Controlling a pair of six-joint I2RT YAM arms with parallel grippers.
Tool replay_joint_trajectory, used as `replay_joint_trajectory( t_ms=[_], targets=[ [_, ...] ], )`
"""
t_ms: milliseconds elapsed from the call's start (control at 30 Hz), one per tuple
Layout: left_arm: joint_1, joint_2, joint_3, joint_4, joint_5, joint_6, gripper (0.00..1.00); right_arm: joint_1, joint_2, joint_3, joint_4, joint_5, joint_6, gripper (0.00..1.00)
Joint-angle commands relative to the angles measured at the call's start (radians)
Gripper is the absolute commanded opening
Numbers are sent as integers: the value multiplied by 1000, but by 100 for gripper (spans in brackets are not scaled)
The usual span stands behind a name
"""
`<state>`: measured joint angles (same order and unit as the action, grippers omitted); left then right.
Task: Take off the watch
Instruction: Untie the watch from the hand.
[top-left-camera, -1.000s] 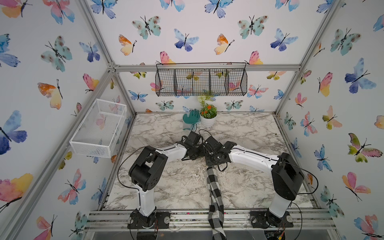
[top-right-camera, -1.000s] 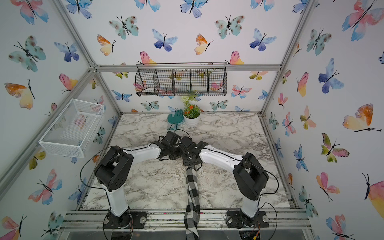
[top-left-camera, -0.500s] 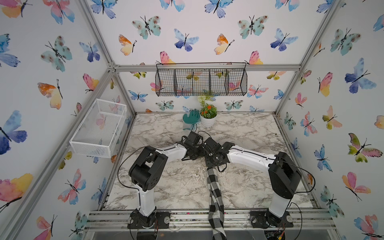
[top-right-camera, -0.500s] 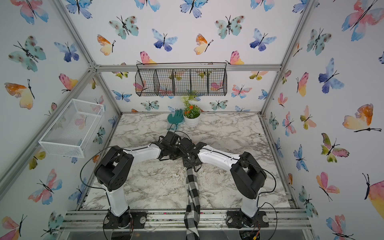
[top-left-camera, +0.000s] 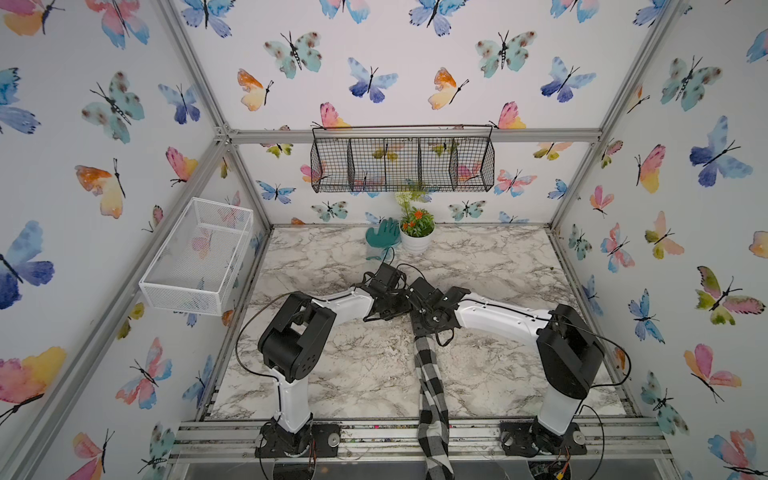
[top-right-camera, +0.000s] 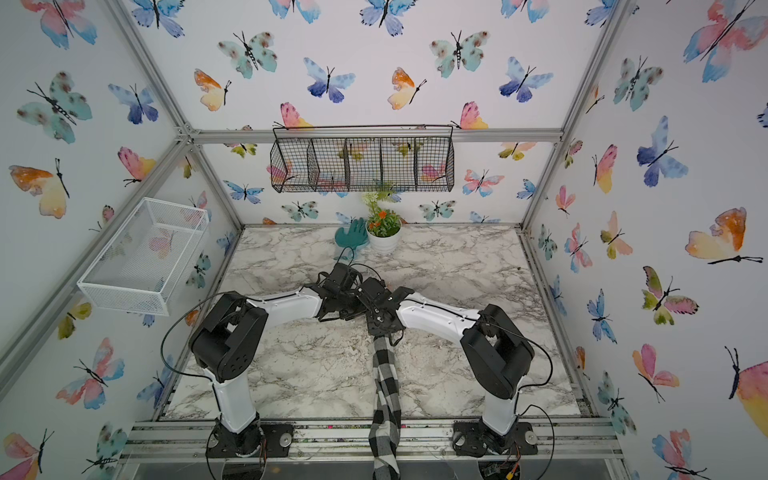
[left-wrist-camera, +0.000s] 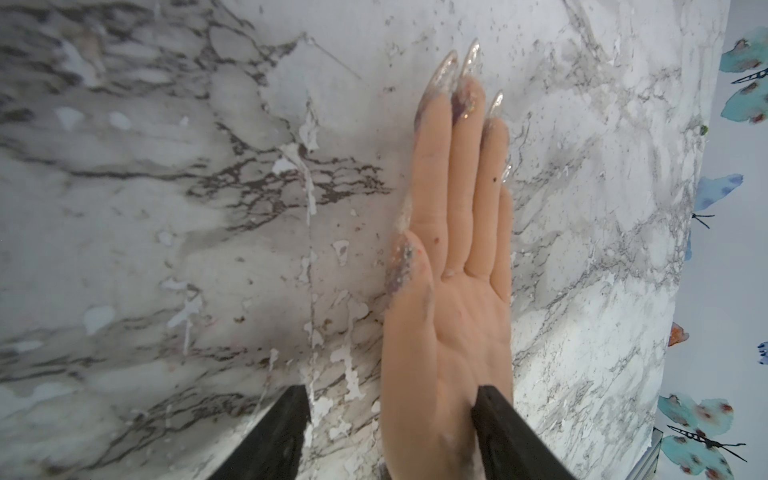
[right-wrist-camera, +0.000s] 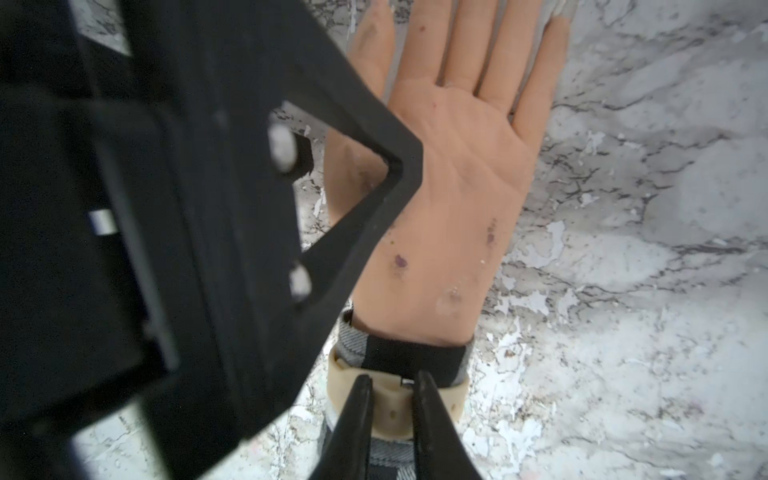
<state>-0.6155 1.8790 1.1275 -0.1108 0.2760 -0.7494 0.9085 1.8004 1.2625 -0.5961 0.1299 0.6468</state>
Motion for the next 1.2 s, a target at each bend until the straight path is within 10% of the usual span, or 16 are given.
replay_joint_trajectory(
  t_ms=[0, 500, 700, 1167],
  targets=[
    [0, 22, -22, -26, 12, -1, 65, 7, 6, -40, -57, -2, 11, 17],
    [0, 25, -41, -23, 7, 5, 65, 8, -46, -56, -59, 37, 37, 2],
    [0, 20, -41, -20, 7, 4, 65, 7, -99, -66, -57, 48, 88, 50],
    [0, 22, -44, -13, 14, 3, 65, 8, -59, 0, -53, 10, 73, 41]
  ],
)
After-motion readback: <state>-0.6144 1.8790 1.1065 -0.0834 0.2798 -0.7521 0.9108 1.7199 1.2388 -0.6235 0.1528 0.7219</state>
